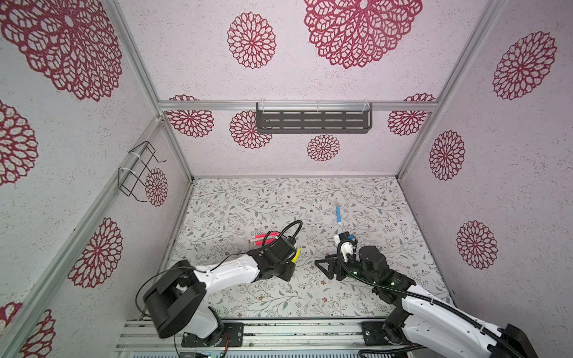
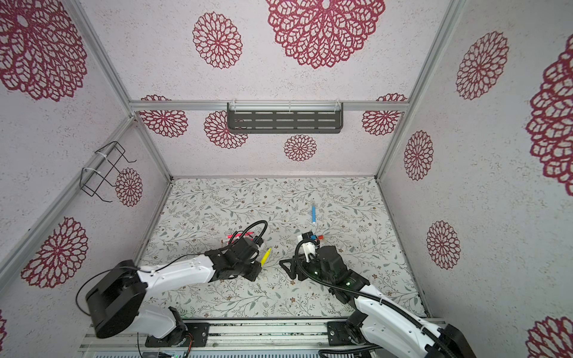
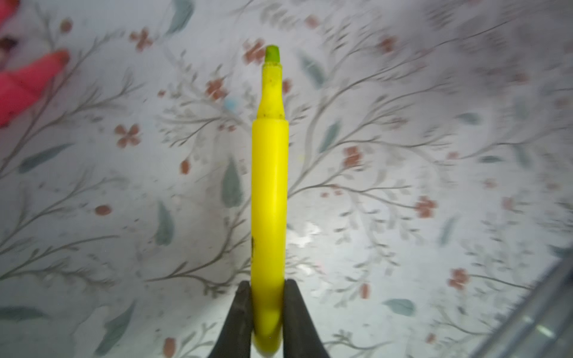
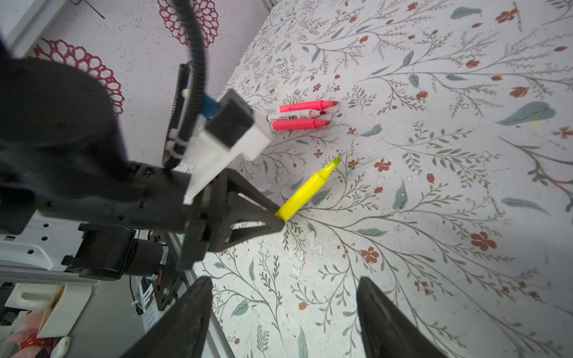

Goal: Insert the pens into the pen caps
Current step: 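Lift the yellow highlighter upright with the left gripper toward the right gripper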

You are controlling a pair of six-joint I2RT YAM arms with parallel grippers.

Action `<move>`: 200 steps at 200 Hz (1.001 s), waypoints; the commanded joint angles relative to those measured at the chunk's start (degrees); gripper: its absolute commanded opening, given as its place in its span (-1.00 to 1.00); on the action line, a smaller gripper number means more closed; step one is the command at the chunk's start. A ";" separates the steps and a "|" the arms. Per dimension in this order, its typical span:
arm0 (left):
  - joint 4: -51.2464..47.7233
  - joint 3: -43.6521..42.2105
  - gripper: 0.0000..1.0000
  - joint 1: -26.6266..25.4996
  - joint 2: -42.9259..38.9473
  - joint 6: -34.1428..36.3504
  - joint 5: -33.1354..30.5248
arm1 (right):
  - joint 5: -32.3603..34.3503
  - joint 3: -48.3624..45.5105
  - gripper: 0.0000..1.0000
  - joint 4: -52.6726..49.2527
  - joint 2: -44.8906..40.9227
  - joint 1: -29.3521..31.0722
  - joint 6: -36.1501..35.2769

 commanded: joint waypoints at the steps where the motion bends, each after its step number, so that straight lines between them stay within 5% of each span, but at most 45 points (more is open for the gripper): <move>1: 18.12 -4.33 -0.75 -0.60 -4.39 -3.54 4.09 | -2.38 -0.82 0.51 8.31 1.91 0.28 4.16; 81: 26.65 -6.72 -0.75 -4.71 -5.32 -6.94 5.25 | -2.99 -0.72 0.43 17.39 6.82 0.28 7.23; 200: 29.34 -7.25 -0.75 -7.00 -4.68 -7.86 5.00 | -0.57 1.37 -0.11 21.25 11.15 0.28 9.19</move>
